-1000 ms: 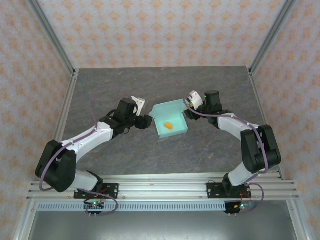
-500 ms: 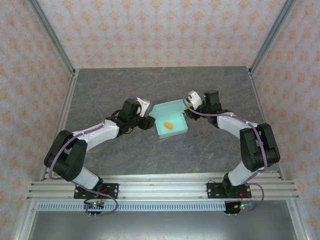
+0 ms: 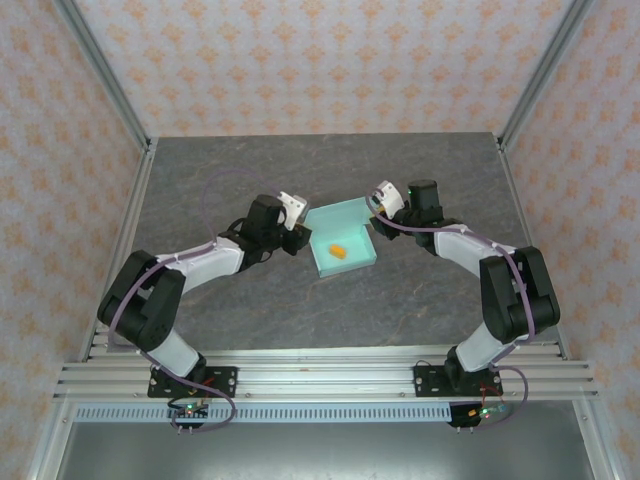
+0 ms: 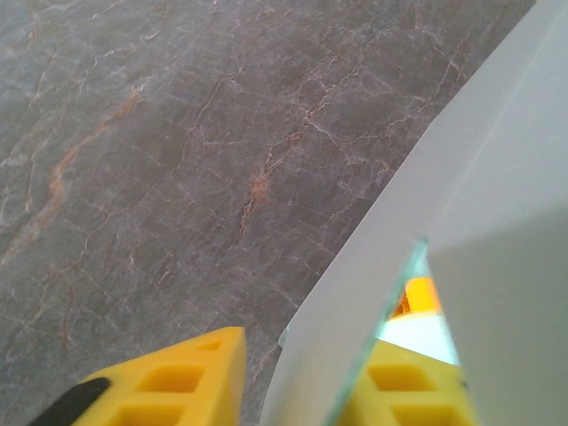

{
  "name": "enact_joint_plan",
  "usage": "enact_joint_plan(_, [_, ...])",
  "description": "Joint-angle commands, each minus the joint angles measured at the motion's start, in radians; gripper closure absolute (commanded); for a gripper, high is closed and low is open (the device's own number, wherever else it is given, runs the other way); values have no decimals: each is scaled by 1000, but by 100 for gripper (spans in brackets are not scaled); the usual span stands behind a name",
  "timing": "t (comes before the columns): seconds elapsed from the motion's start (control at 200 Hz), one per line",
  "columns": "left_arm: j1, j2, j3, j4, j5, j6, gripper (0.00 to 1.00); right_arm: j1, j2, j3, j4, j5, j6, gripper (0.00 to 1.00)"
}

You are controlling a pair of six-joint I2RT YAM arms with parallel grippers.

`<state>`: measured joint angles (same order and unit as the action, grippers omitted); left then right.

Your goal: Fold the paper box

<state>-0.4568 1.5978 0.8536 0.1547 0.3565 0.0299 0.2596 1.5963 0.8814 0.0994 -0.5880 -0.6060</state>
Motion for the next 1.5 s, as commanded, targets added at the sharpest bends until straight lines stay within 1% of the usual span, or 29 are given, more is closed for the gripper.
enact_joint_plan(0.0, [7, 8, 37, 37, 10, 7, 75, 13, -1, 30, 33, -35, 8, 80])
enact_joint_plan(0.135, [7, 5, 34, 37, -8, -9, 79, 28, -9, 15, 41, -31, 21, 83])
enact_joint_plan(0.265, [2, 5, 42, 23, -55, -32, 84, 55, -30, -22, 91, 2, 59, 86])
enact_joint_plan(0.38, [-13, 8, 45, 21, -105, -55, 86, 99, -49, -54, 139, 74, 103, 89])
enact_joint_plan(0.51, [-33, 14, 51, 21, -173, -99, 86, 152, -63, -67, 155, 210, 158, 92])
enact_joint_plan(0.626, [-48, 26, 58, 26, -188, -131, 86, 185, -70, -84, 208, 319, 261, 94])
enact_joint_plan(0.776, [-63, 40, 70, 31, -208, -172, 86, 223, -60, -98, 254, 404, 365, 95])
enact_joint_plan(0.861, [-71, 40, 81, 17, -243, -199, 85, 240, -58, -96, 252, 462, 417, 96])
enact_joint_plan(0.966, [-78, 37, 90, -6, -302, -246, 81, 257, -68, -94, 233, 541, 520, 97])
enact_joint_plan(1.061, [-88, 35, 90, -4, -337, -279, 80, 275, -73, -94, 217, 596, 596, 98])
enact_joint_plan(1.101, [-91, 38, 90, -1, -344, -286, 80, 277, -75, -94, 214, 600, 617, 98])
enact_joint_plan(1.186, [-96, 49, 99, -6, -353, -291, 85, 282, -69, -90, 203, 614, 648, 98])
enact_joint_plan(1.331, [-104, 64, 120, -20, -378, -321, 89, 296, -61, -69, 158, 647, 688, 99])
enact_joint_plan(1.391, [-110, 67, 124, -28, -413, -347, 90, 315, -57, -60, 141, 677, 701, 99])
enact_joint_plan(1.496, [-125, 83, 148, -68, -508, -417, 90, 346, -49, -40, 102, 733, 749, 100])
